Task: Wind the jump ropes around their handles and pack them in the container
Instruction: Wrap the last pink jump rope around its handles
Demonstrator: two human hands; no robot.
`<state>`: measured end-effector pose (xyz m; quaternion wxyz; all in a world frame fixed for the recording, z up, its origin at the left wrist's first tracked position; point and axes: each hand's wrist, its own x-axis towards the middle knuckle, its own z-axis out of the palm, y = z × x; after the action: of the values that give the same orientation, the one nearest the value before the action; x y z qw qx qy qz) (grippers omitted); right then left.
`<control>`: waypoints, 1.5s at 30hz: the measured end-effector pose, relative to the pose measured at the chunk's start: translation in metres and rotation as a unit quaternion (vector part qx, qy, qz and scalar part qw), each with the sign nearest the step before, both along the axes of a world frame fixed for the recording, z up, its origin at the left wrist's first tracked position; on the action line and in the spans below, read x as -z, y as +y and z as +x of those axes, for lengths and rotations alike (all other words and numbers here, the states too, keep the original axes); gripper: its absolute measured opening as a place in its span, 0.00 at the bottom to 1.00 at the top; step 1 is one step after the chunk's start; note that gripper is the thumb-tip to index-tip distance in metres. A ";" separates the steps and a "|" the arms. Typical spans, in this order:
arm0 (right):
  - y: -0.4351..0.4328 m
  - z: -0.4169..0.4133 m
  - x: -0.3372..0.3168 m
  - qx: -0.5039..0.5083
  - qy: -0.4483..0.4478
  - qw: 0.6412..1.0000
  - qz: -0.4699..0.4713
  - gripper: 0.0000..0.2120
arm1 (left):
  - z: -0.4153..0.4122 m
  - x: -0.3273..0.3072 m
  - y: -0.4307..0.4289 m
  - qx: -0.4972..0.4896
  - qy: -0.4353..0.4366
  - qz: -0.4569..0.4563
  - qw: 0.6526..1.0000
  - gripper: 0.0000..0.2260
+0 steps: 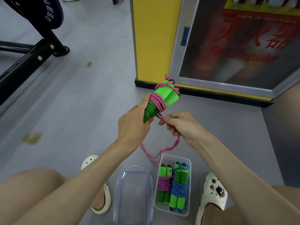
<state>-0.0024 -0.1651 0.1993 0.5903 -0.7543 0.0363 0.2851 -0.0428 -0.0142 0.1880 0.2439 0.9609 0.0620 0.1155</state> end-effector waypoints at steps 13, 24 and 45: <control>0.000 -0.003 -0.001 -0.075 0.000 0.996 0.057 0.09 | -0.009 0.007 -0.009 0.003 -0.026 0.158 0.987 0.36; -0.004 -0.002 0.003 -0.010 0.044 0.992 0.116 0.12 | -0.007 0.022 -0.012 0.132 -0.007 0.046 0.990 0.44; -0.015 -0.003 0.002 -0.087 0.022 0.991 0.102 0.21 | 0.003 -0.016 0.000 0.004 0.240 -0.517 0.821 0.22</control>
<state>-0.0051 -0.1800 0.1978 0.6360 -0.6839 -0.0459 0.3545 -0.0396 -0.0145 0.2038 0.6830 0.6909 0.1658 -0.1691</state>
